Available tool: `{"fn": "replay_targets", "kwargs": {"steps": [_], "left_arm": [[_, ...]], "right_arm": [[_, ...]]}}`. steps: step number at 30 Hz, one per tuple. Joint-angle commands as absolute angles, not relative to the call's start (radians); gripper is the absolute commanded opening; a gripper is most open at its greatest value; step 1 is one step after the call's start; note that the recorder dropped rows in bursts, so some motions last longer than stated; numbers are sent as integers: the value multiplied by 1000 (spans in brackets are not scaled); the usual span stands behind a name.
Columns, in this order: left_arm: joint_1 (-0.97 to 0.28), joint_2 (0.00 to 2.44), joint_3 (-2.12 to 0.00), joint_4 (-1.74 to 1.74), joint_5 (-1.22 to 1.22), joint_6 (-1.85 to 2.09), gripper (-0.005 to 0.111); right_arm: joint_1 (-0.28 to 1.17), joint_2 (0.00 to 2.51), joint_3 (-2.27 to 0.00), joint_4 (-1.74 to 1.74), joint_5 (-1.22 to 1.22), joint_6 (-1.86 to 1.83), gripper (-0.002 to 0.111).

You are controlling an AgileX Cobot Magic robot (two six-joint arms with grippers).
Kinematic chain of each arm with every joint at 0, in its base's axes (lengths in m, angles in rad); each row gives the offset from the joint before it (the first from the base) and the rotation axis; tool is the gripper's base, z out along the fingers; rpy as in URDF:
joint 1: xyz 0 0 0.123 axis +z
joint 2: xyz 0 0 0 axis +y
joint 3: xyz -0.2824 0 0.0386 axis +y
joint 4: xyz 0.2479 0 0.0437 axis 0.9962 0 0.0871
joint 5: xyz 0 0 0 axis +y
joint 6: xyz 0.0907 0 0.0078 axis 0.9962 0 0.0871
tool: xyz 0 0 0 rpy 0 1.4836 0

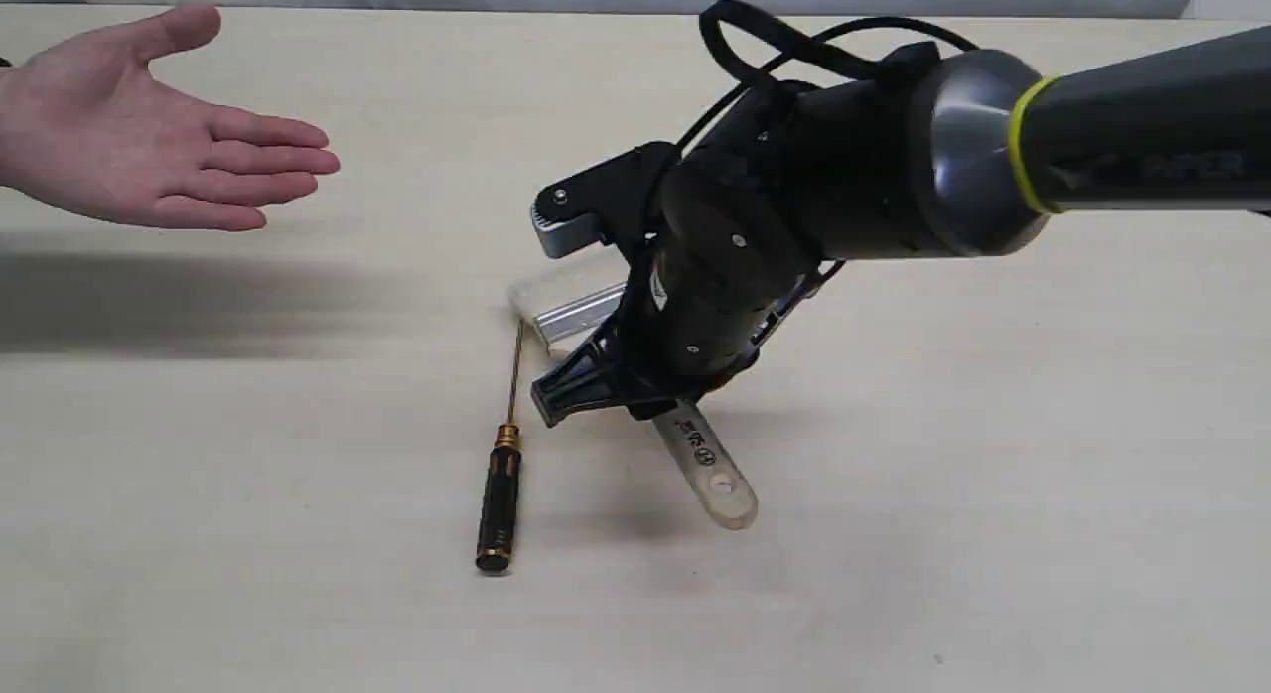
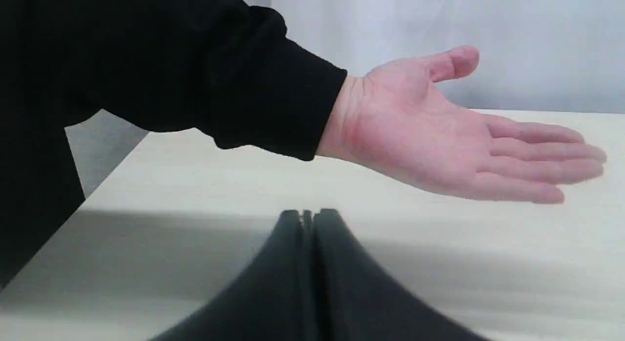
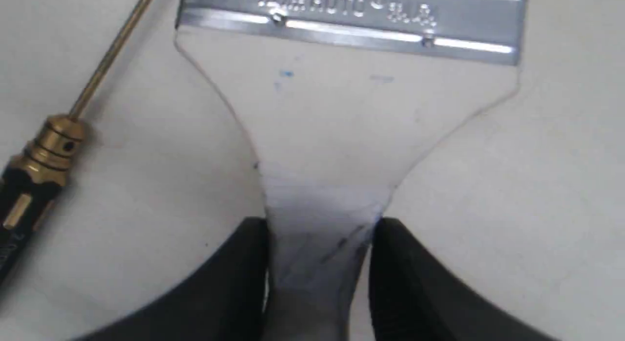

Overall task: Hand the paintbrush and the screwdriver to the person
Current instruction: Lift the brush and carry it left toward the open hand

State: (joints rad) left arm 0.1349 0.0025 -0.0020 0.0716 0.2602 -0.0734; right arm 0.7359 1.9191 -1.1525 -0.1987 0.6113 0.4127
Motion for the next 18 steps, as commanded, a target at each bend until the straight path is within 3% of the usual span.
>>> {"fn": "replay_targets", "kwargs": {"steps": [1,18], "left_arm": [[127,0,0,67,251,-75,0],[127,0,0,67,251,-75,0]], "right_arm": [[734,1893,-1151,-215,608,408,4],[734,1780,-1223,-97,581,305,4]]}}
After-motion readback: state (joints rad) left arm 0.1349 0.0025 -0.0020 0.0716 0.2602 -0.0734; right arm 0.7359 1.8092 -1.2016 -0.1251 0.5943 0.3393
